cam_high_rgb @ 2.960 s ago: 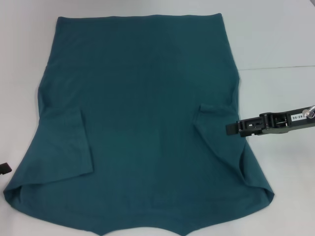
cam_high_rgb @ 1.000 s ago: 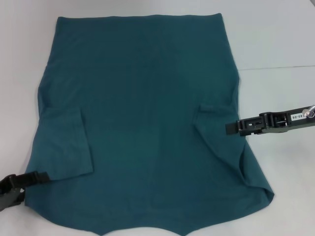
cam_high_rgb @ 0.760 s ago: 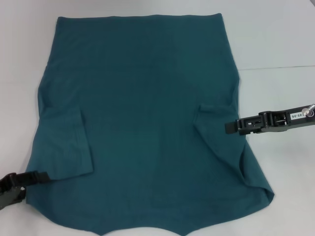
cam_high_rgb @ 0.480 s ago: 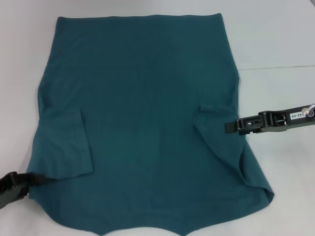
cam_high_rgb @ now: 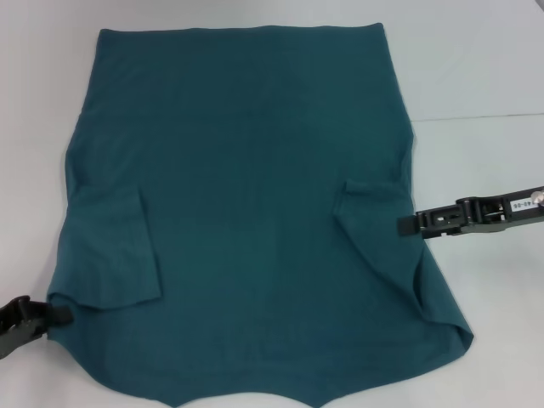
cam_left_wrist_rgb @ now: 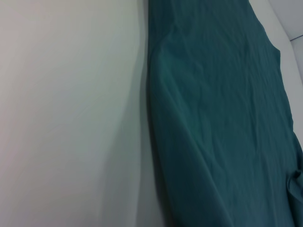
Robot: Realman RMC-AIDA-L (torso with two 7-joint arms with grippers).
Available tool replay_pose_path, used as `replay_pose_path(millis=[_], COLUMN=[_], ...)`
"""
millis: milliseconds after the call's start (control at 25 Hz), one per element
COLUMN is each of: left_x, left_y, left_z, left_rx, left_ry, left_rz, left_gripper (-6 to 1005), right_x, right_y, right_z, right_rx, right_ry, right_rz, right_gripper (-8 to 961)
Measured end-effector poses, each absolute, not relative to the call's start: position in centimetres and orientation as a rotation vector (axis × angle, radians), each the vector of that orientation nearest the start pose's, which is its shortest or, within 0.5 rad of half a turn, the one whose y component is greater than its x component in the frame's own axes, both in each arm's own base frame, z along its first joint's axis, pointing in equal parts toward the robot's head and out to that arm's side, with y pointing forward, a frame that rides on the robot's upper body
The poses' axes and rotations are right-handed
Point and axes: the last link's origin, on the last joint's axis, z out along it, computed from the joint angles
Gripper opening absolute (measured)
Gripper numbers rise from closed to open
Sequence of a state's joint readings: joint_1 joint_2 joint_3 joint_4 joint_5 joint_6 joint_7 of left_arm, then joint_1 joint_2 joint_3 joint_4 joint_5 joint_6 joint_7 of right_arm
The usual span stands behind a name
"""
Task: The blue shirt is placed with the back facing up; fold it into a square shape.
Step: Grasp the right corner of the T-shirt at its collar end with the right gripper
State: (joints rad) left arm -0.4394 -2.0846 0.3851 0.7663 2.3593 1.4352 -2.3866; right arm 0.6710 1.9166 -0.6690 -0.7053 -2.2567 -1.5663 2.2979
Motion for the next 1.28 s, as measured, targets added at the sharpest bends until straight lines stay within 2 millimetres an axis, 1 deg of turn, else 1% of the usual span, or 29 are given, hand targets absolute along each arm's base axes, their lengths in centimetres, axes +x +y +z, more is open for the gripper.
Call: replay_pose_path(millis=[40, 120, 320, 440, 480, 560, 640, 880, 1120, 1280], left_x=[-35.2, -35.2, -35.1, -35.1, -35.1, -35.0, -35.0, -35.0, -34.8, -34.6], left_y=[30.5, 30.5, 30.6, 30.6, 30.6, 30.7, 30.7, 30.9, 31.1, 31.4], left_z=[3.6, 3.6, 3.6, 3.6, 3.6, 3.6, 3.6, 3.6, 3.5, 3.5], left_rx=[2.3, 2.309, 2.32, 2.322, 2.322, 2.322, 2.324, 2.324, 2.331, 2.338], left_ry=[2.507, 2.501, 2.491, 2.489, 2.489, 2.486, 2.487, 2.489, 2.484, 2.475], left_rz=[0.76, 0.759, 0.762, 0.766, 0.766, 0.77, 0.771, 0.773, 0.776, 0.778], left_gripper=[87, 33, 34, 34, 34, 34, 35, 35, 35, 36], right_x=[27.1, 27.3, 28.0, 27.9, 27.7, 27.7, 28.0, 30.2, 30.9, 31.1], right_y=[37.4, 37.3, 37.1, 36.8, 36.5, 36.4, 36.2, 35.0, 34.2, 34.2], right_z=[6.8, 7.0, 7.8, 7.8, 8.0, 8.1, 8.6, 9.5, 8.8, 8.4], right_rx=[-2.41, -2.397, -2.352, -2.392, -2.426, -2.436, -2.436, -2.37, -2.377, -2.363], right_ry=[1.627, 1.631, 1.644, 1.635, 1.623, 1.625, 1.648, 1.762, 1.791, 1.791], right_rz=[0.408, 0.418, 0.487, 0.471, 0.455, 0.444, 0.409, 0.17, 0.046, 0.001], right_gripper=[765, 765, 766, 765, 764, 763, 762, 759, 758, 758])
